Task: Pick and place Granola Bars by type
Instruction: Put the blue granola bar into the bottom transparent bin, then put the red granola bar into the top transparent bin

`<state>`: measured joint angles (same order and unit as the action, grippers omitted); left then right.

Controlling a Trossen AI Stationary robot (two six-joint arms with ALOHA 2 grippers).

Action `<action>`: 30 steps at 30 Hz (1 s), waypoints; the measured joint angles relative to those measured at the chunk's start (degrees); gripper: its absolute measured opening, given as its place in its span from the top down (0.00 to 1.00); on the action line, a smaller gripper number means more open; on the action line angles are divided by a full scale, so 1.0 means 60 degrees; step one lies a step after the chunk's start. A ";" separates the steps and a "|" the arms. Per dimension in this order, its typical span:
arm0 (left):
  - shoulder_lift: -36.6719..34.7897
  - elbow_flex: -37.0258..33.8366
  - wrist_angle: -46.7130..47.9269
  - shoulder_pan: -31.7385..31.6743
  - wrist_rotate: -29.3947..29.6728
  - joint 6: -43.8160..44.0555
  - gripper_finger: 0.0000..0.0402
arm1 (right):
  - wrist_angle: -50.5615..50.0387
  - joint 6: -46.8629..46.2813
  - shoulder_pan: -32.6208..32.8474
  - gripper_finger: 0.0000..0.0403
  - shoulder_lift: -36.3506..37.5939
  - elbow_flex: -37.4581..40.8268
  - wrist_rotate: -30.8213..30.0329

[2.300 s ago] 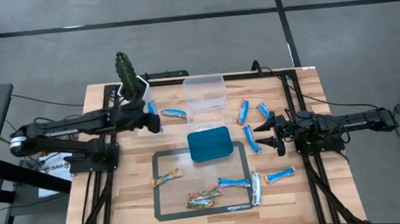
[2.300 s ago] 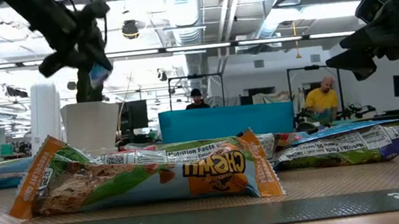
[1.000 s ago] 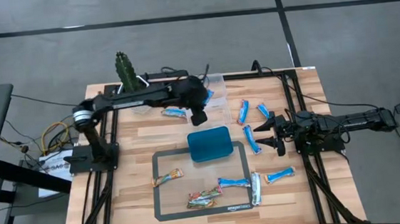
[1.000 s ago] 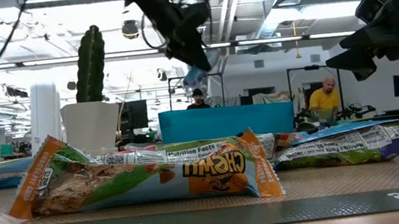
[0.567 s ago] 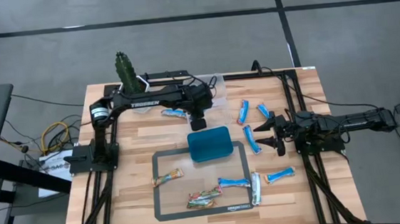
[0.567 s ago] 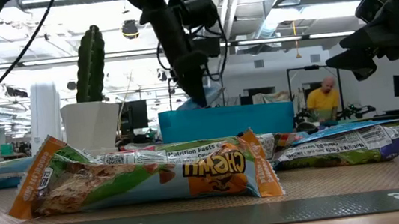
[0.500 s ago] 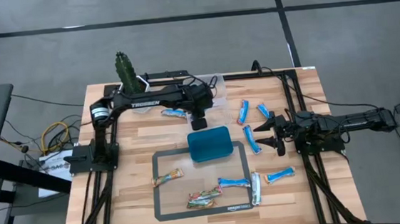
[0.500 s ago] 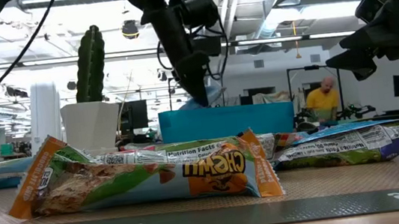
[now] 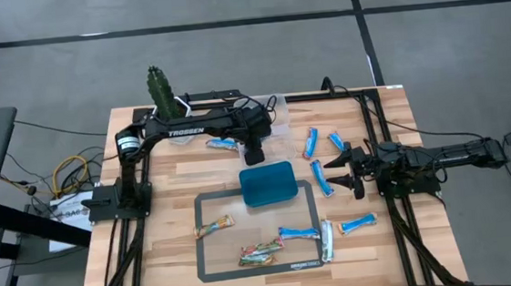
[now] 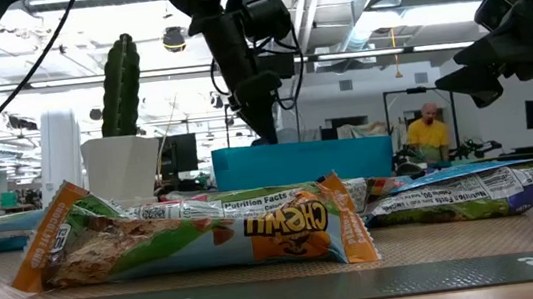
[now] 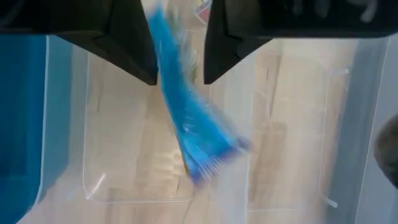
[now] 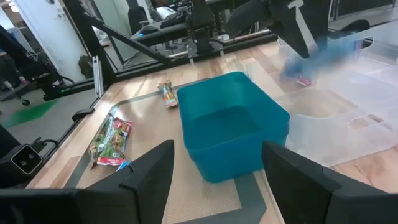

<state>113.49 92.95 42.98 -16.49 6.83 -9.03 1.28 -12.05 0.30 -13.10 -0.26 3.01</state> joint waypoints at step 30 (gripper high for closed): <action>-0.4497 -0.3598 -0.0065 -0.1011 0.0053 0.0968 0.55 | -0.0009 -0.0003 0.0000 0.42 0.0000 -0.0002 -0.0004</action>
<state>86.51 71.36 42.59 -22.56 7.15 -3.23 1.22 -12.07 0.30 -13.10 -0.27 2.98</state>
